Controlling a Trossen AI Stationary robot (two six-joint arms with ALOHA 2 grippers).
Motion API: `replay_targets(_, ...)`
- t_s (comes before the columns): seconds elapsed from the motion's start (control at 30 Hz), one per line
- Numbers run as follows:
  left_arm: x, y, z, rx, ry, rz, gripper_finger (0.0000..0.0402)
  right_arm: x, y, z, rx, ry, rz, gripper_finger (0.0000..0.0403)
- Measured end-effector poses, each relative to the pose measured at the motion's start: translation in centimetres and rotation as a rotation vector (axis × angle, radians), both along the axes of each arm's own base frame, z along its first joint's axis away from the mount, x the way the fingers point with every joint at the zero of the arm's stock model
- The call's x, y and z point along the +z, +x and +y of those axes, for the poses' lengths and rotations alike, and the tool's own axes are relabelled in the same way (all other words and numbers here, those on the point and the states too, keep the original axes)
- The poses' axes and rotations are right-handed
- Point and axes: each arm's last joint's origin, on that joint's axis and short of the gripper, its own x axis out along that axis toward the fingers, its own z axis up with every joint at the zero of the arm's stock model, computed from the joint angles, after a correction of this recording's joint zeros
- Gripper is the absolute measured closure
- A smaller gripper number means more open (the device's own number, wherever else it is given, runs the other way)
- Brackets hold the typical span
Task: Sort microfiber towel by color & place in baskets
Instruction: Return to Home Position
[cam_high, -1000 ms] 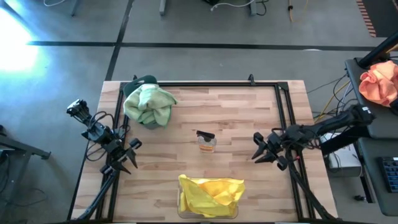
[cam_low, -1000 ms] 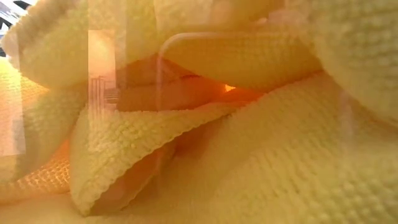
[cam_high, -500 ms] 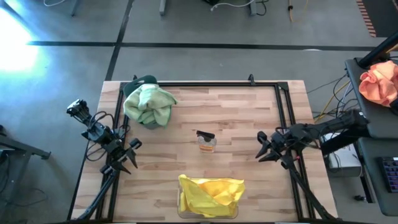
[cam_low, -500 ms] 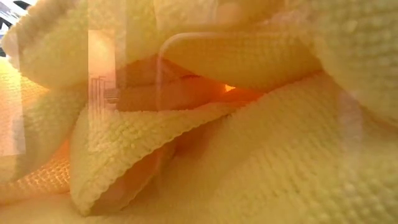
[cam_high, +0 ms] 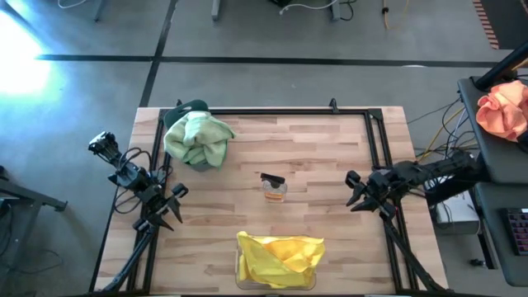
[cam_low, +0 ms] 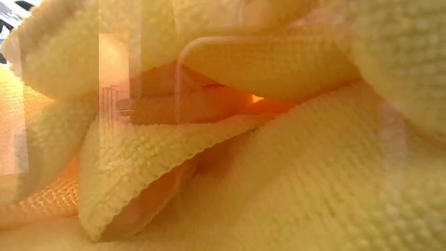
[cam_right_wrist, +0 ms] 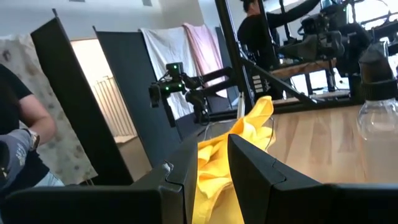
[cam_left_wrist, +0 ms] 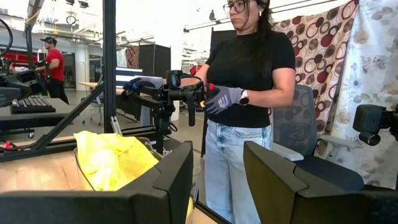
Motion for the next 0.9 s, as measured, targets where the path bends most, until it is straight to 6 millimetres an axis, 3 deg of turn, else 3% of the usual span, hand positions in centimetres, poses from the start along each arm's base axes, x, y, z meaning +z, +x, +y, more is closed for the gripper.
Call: replay_targets(0.9, 0.00, 0.00, 0.00, 0.000, 0.000, 0.000, 0.0274, -0.66, -0.57, -0.15, 0.000, -0.013, 0.050, 0.0321)
